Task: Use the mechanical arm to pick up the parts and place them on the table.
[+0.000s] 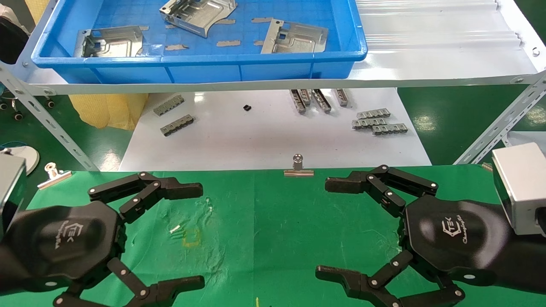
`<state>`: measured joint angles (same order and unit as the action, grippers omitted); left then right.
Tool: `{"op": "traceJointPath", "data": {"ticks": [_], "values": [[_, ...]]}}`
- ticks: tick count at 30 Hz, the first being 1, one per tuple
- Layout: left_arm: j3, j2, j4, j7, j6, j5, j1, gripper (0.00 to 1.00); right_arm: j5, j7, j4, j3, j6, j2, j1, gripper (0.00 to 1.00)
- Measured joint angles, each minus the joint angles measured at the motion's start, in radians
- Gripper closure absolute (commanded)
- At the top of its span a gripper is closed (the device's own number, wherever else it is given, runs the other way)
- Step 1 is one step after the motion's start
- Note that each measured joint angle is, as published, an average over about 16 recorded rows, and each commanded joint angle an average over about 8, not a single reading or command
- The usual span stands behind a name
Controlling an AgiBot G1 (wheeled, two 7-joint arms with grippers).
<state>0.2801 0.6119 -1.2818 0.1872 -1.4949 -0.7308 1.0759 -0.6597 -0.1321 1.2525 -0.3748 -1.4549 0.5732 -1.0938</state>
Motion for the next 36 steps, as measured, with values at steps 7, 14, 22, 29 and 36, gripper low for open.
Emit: {"op": "traceJointPath", "data": {"ticks": [7,14,22,29,36], "values": [[0.000,0.000,0.000,0.000,0.000,0.000,0.000,0.00,0.000,0.000,0.000,0.000,0.000,0.000,0.000,0.72],[0.000,0.000,0.000,0.000,0.000,0.000,0.000,0.00,0.000,0.000,0.000,0.000,0.000,0.000,0.000,1.00],[0.000,0.000,0.000,0.000,0.000,0.000,0.000,0.00,0.000,0.000,0.000,0.000,0.000,0.000,0.000,1.00],[0.000,0.000,0.000,0.000,0.000,0.000,0.000,0.00,0.000,0.000,0.000,0.000,0.000,0.000,0.000,1.00],[0.000,0.000,0.000,0.000,0.000,0.000,0.000,0.00,0.000,0.000,0.000,0.000,0.000,0.000,0.000,1.00]]}}
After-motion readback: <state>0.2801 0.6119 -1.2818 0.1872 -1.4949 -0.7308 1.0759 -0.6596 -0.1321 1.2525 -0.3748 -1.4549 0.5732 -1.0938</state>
